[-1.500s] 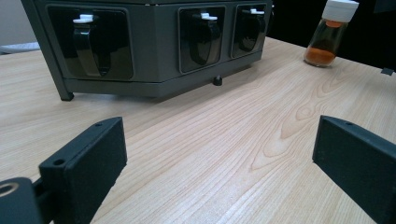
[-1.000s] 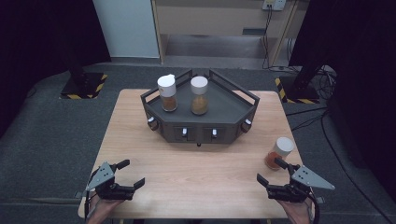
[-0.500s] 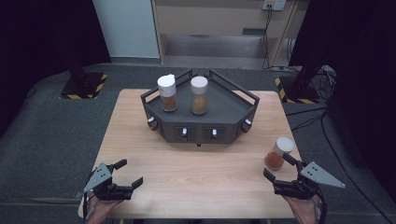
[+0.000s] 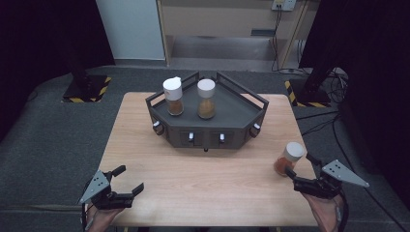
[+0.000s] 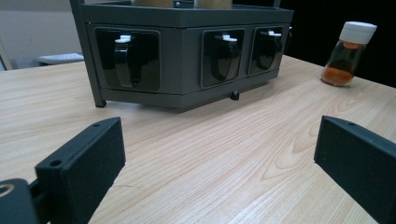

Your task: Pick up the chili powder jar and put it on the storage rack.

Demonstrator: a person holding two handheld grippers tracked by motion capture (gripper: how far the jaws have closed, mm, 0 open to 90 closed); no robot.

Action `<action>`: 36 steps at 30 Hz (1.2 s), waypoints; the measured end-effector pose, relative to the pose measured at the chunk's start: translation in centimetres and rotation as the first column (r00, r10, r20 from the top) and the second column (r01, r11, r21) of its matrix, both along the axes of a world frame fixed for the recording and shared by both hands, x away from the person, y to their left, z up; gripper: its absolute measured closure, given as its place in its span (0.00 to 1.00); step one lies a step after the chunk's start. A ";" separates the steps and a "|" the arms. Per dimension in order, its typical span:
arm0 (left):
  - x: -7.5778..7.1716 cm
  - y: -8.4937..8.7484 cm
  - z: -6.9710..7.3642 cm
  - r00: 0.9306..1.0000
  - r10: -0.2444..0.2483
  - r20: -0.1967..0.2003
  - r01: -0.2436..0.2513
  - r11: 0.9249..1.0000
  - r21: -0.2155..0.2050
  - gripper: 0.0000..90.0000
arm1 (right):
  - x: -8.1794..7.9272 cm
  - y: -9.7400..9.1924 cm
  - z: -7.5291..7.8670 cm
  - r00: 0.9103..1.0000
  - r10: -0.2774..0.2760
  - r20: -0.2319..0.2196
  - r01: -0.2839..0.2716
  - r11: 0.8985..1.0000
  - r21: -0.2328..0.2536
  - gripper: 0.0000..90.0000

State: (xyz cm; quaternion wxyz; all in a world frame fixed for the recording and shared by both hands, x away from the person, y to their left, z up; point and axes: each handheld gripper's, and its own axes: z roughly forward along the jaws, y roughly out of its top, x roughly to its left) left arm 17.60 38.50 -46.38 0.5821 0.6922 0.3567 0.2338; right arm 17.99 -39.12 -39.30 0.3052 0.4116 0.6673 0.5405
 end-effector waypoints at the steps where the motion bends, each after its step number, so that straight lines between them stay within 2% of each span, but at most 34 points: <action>1: 0.0 0.0 0.0 1.000 0.001 0.000 -0.001 1.000 0.000 0.00 | 0.2 -0.1 0.0 1.000 -0.005 -0.007 0.005 1.000 0.000 0.06; 6: 0.0 0.1 0.0 1.000 0.004 -0.001 -0.004 1.000 -0.001 0.00 | 1.5 -0.3 -0.2 0.999 -0.030 -0.034 0.030 0.999 -0.018 0.06; 11: 0.0 0.2 -0.1 1.000 0.007 -0.003 -0.007 1.000 -0.003 0.00 | 3.2 -0.5 -0.9 0.996 -0.055 -0.066 0.054 0.998 -0.014 0.07; 13: 0.0 0.3 -0.1 1.000 0.006 -0.003 -0.006 1.000 -0.004 0.00 | 4.0 -0.4 -1.1 0.995 -0.068 -0.076 0.066 0.997 -0.033 0.07; 17: 0.1 0.3 -0.1 1.000 0.003 -0.005 -0.003 1.000 -0.003 0.00 | 5.2 -0.3 -1.7 0.992 -0.085 -0.098 0.082 0.996 -0.038 0.08; 19: 0.1 0.3 -0.1 1.000 0.002 -0.006 -0.002 1.000 -0.003 0.00 | 5.4 -0.2 -1.9 0.991 -0.087 -0.097 0.083 0.995 -0.047 0.09; 20: 0.1 0.3 -0.1 1.000 0.001 -0.007 -0.001 1.000 -0.003 0.00 | 5.8 0.0 -2.1 0.991 -0.087 -0.098 0.080 0.994 -0.073 0.11; 22: 0.2 0.3 -0.1 1.000 -0.001 -0.011 0.001 1.000 -0.004 0.00 | 6.1 0.2 -2.4 0.992 -0.092 -0.092 0.083 0.992 -0.091 0.14; 24: 0.2 0.3 -0.2 1.000 -0.001 -0.012 0.001 1.000 -0.004 0.00 | 6.5 -0.1 -2.6 0.990 -0.089 -0.111 0.081 0.994 -0.075 0.16; 26: 0.2 0.3 -0.2 1.000 -0.001 -0.013 0.001 1.000 -0.009 0.00 | 6.5 -0.2 -2.9 0.990 -0.089 -0.105 0.083 0.995 -0.061 0.20; 28: 0.3 0.4 -0.3 1.000 0.001 -0.015 -0.001 1.000 -0.014 0.00 | 6.7 -0.2 -2.9 0.991 -0.086 -0.105 0.079 0.994 -0.072 0.23; 32: 0.3 0.4 -0.3 1.000 0.000 -0.015 0.000 1.000 -0.016 0.00 | 6.7 -0.3 -3.2 0.992 -0.067 -0.103 0.060 0.995 -0.074 0.36; 36: 0.3 0.5 -0.3 1.000 -0.002 -0.018 0.001 1.000 -0.019 0.00 | 6.7 -0.1 -3.2 0.993 -0.069 -0.099 0.061 0.995 -0.082 0.37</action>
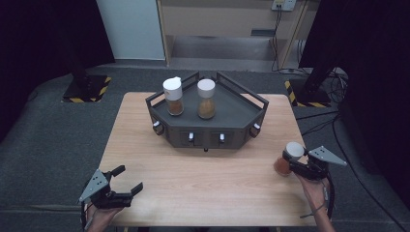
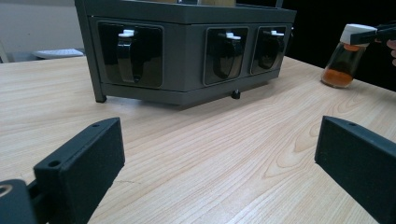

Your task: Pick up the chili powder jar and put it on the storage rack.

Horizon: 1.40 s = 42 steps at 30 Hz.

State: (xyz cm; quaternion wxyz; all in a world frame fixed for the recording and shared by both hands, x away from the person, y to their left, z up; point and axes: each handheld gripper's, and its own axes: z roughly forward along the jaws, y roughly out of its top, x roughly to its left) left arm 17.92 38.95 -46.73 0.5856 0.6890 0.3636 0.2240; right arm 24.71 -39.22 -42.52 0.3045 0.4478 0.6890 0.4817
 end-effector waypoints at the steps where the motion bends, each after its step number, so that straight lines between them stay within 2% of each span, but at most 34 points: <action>1: 0.0 0.0 0.0 1.000 0.000 0.001 0.000 1.000 0.000 0.00 | 0.0 0.1 0.0 1.000 -0.002 0.001 0.002 1.000 -0.003 0.37; 15: 0.1 0.0 -0.1 1.000 -0.001 -0.002 0.001 1.000 -0.005 0.00 | 0.1 -0.3 0.7 1.000 0.006 -0.012 -0.006 1.000 -0.004 0.38; 21: 0.1 0.0 -0.1 1.000 -0.003 -0.002 0.003 1.000 -0.004 0.00 | 0.3 -0.3 1.9 1.000 0.029 -0.006 -0.029 0.999 -0.017 0.38; 27: 0.1 0.0 0.0 1.000 -0.005 -0.004 0.005 1.000 -0.002 0.00 | 0.7 -0.2 3.2 0.997 0.077 0.002 -0.077 0.997 -0.018 0.38; 34: 0.2 0.0 0.0 1.000 -0.009 -0.007 0.009 1.000 -0.001 0.00 | 1.4 0.4 5.4 0.988 0.153 0.006 -0.153 0.988 -0.028 0.38; 42: 0.2 0.0 0.0 1.000 -0.010 -0.008 0.010 1.000 -0.002 0.00 | 2.0 1.9 7.4 0.970 0.242 -0.002 -0.242 0.970 -0.031 0.38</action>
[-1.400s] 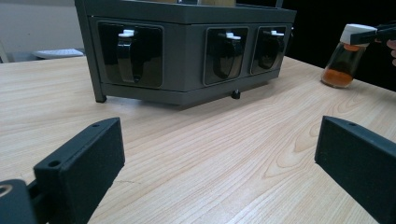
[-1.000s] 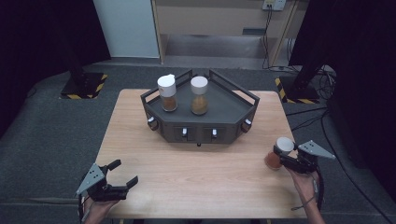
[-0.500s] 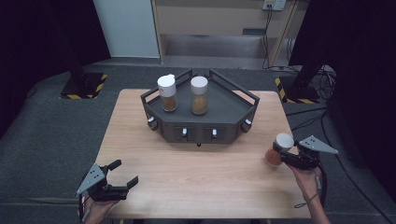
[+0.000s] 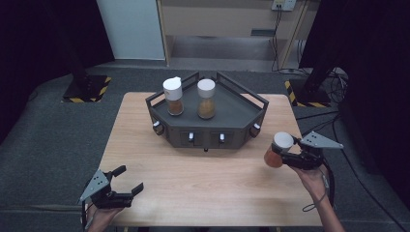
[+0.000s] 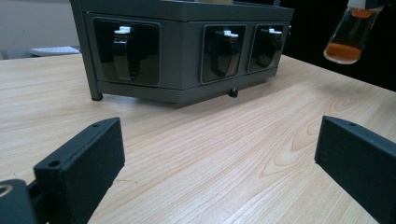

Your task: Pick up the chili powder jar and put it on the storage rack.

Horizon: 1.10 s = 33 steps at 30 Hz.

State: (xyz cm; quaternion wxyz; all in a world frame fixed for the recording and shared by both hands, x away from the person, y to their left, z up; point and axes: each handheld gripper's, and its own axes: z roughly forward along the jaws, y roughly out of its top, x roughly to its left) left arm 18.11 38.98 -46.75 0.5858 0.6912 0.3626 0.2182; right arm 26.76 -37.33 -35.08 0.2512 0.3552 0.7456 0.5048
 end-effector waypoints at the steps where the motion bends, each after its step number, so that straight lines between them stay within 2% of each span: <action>1: 0.0 0.0 0.0 1.000 0.000 0.000 0.000 1.000 0.001 0.00 | 0.1 0.2 0.3 1.000 0.010 -0.004 -0.010 1.000 -0.001 0.38; 12: 0.1 0.0 0.0 1.000 -0.003 -0.003 0.003 1.000 0.000 0.00 | 1.6 2.3 3.3 0.997 0.080 -0.008 -0.080 0.997 0.008 0.38; 28: 0.1 0.0 0.0 1.000 -0.007 -0.005 0.007 1.000 -0.001 0.00 | 4.6 5.4 8.6 0.993 0.117 -0.004 -0.117 0.993 -0.004 0.38; 33: 0.1 0.0 -0.1 1.000 -0.008 -0.005 0.008 1.000 -0.003 0.00 | 5.7 6.4 9.8 0.993 0.119 -0.010 -0.119 0.993 -0.002 0.38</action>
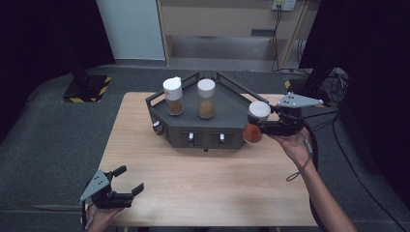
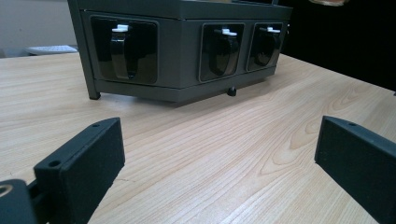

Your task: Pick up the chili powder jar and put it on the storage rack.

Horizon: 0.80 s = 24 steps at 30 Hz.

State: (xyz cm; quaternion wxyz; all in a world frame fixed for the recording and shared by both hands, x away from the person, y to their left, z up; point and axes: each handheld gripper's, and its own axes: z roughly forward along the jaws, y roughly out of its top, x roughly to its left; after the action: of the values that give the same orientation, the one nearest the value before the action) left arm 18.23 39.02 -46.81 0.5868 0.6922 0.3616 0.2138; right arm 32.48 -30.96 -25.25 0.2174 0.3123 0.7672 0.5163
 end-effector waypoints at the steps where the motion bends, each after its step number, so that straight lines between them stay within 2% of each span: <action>1: 0.0 0.0 0.0 1.000 0.000 0.000 0.000 1.000 0.000 0.00 | 0.2 0.2 0.2 1.000 0.000 -0.002 0.000 1.000 0.000 0.38; 10: 0.0 0.0 0.0 1.000 0.000 0.000 0.000 1.000 0.000 0.00 | 2.2 1.8 1.6 1.000 -0.015 -0.002 0.015 1.000 -0.007 0.38; 24: 0.0 0.1 0.0 1.000 -0.001 -0.001 0.001 1.000 -0.002 0.00 | 5.2 3.9 2.6 0.998 -0.056 -0.002 0.056 0.998 -0.019 0.38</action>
State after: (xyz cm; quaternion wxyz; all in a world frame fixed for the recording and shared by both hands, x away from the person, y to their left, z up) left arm 18.27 39.16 -46.81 0.5875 0.6918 0.3618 0.2128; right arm 37.66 -27.06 -22.62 0.2337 0.3322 0.7634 0.5023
